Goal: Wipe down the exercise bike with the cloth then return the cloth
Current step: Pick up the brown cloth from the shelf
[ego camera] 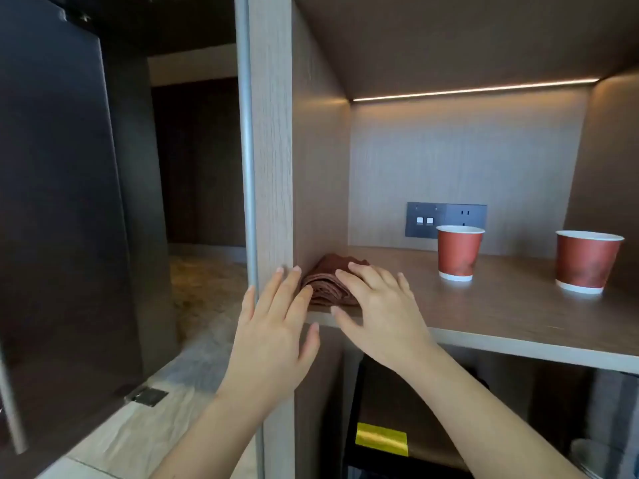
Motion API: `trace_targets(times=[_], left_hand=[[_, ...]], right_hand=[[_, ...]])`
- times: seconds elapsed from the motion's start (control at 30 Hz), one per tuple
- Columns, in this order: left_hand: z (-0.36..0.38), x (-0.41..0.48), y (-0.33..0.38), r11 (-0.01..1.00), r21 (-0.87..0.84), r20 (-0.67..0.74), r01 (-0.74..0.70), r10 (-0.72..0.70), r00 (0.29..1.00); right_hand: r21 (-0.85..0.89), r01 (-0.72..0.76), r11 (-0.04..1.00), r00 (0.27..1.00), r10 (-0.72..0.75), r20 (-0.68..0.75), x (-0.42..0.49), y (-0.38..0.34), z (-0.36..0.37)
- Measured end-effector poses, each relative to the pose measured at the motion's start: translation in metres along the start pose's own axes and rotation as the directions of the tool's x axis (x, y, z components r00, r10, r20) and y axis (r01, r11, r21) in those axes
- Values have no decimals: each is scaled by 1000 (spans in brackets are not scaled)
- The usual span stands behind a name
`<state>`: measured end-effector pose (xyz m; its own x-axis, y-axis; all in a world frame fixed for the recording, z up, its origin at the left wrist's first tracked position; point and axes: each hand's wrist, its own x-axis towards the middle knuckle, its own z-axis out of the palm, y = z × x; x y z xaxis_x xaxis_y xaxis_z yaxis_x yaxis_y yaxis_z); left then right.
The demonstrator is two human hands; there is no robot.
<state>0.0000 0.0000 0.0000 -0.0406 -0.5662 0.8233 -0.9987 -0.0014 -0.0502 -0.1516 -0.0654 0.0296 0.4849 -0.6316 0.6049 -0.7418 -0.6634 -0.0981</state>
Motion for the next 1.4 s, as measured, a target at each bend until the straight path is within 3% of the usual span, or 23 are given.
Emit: trace_targets(times=[0.1, 0.37, 0.6, 1.1, 1.23, 1.4], left_hand=[[4, 2, 1, 1000, -25, -28, -17, 16, 999], [6, -2, 4, 996, -91, -9, 22, -23, 1000], [8, -1, 20, 996, -85, 4, 5, -5, 1000], [21, 23, 51, 981, -183, 51, -58, 69, 996], [28, 28, 43, 984, -173, 80, -48, 63, 995], [35, 32, 36, 981, -194, 71, -12, 26, 997]], right_hand=[[-39, 78, 996, 997, -78, -8, 14, 0, 3], [120, 168, 979, 984, -173, 36, 18, 4, 6], [114, 266, 957, 963, -270, 12, -7, 42, -14], [432, 99, 896, 980, -164, 115, -44, 113, -85], [389, 71, 919, 983, -131, 130, -16, 98, -89], [232, -3, 973, 912, -93, 400, 32, 71, -55]])
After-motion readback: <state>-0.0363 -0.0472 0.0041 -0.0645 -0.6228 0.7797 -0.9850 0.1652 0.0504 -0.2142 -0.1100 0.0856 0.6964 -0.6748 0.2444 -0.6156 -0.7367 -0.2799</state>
